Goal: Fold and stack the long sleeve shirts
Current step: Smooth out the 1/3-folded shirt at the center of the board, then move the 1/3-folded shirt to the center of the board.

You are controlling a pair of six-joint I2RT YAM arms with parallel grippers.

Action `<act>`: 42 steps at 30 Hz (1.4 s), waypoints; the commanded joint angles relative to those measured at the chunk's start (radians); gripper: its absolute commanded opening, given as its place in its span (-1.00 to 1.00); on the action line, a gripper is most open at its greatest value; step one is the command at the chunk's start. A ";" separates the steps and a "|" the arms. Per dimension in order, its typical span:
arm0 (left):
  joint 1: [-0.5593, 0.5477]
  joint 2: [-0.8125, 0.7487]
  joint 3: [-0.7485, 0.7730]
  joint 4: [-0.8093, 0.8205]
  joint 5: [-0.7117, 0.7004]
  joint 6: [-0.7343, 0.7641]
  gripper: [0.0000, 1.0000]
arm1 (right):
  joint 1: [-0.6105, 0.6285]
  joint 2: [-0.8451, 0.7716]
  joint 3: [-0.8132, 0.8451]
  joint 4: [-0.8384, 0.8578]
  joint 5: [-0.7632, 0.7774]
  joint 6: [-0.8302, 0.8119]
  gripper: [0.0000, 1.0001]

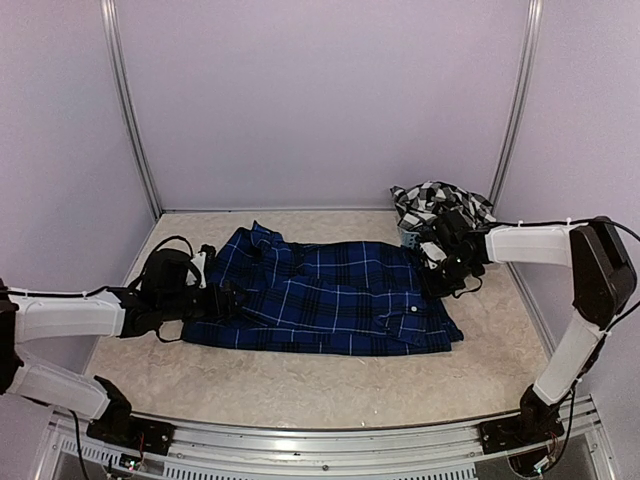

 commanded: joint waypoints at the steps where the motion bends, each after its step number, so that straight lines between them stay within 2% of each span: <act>1: 0.001 0.032 0.042 0.048 0.014 0.026 0.61 | -0.016 0.020 0.018 -0.023 0.018 -0.025 -1.00; 12: -0.018 0.161 0.081 0.096 0.031 0.051 0.61 | -0.017 0.036 0.026 -0.039 0.035 -0.026 -1.00; 16: -0.021 0.220 0.082 0.098 0.019 0.042 0.61 | -0.017 -0.006 0.025 -0.032 0.045 -0.016 -0.98; 19: -0.025 0.251 0.074 0.086 -0.011 0.040 0.60 | -0.017 -0.073 0.016 -0.020 0.038 -0.009 -0.70; 23: -0.037 0.276 0.043 0.093 -0.034 0.035 0.59 | -0.008 -0.194 -0.053 0.035 -0.009 0.008 -0.19; 25: -0.044 0.282 0.028 0.106 -0.036 0.032 0.60 | 0.007 -0.251 -0.099 0.072 -0.045 0.020 -0.10; 29: -0.067 0.291 0.003 0.128 -0.048 0.026 0.60 | 0.060 -0.298 -0.198 0.157 -0.097 0.068 -0.11; 35: -0.096 0.281 -0.044 0.144 -0.093 -0.001 0.60 | 0.126 -0.240 -0.323 0.276 -0.122 0.133 -0.24; 42: -0.130 0.264 -0.078 0.136 -0.125 -0.024 0.60 | 0.136 -0.207 -0.415 0.312 -0.124 0.168 -0.36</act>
